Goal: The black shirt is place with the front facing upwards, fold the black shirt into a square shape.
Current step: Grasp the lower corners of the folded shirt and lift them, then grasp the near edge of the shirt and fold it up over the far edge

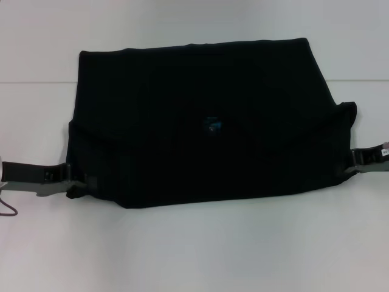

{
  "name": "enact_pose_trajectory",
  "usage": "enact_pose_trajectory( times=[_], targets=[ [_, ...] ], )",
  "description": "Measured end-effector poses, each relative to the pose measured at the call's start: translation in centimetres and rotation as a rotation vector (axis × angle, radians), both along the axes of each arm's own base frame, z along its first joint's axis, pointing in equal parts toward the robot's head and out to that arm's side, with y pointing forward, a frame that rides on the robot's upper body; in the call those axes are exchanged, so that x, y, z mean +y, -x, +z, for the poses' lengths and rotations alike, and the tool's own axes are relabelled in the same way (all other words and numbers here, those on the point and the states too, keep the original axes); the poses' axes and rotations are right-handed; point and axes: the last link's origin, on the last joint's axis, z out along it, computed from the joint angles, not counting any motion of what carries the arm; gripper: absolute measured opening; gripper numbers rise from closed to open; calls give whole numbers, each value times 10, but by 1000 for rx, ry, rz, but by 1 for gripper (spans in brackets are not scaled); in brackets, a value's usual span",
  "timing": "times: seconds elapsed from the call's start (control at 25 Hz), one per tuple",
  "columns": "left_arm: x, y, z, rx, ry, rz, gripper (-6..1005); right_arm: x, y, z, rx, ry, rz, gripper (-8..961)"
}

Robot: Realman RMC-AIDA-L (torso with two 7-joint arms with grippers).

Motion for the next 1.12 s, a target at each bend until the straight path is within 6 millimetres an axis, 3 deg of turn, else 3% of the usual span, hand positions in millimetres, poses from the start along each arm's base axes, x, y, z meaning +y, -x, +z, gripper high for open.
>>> enact_pose_trajectory(
  times=[0.24,0.36,0.56,0.72,0.92,1.12],
  targets=[
    [-12,-7,5,-49,94,-32,49,-31,2,19,31,185,62,83],
    [-41,-12,14,-121,269,-56,52,-54,-1,25,36,297,105,56],
    [-81,-12,14,-187,482,-35,56,-94,-10,12,20,527,150,56],
    [-95,-11,15,-198,570,-6,60,-113,-11,-1,47,648,191,55],
    [-71,-22,22,-233,440,-43,64,-98,-8,5,106,541,202,55],
    [-20,-25,35,-265,102,-11,69,-58,-2,24,249,242,136,56]
  ],
)
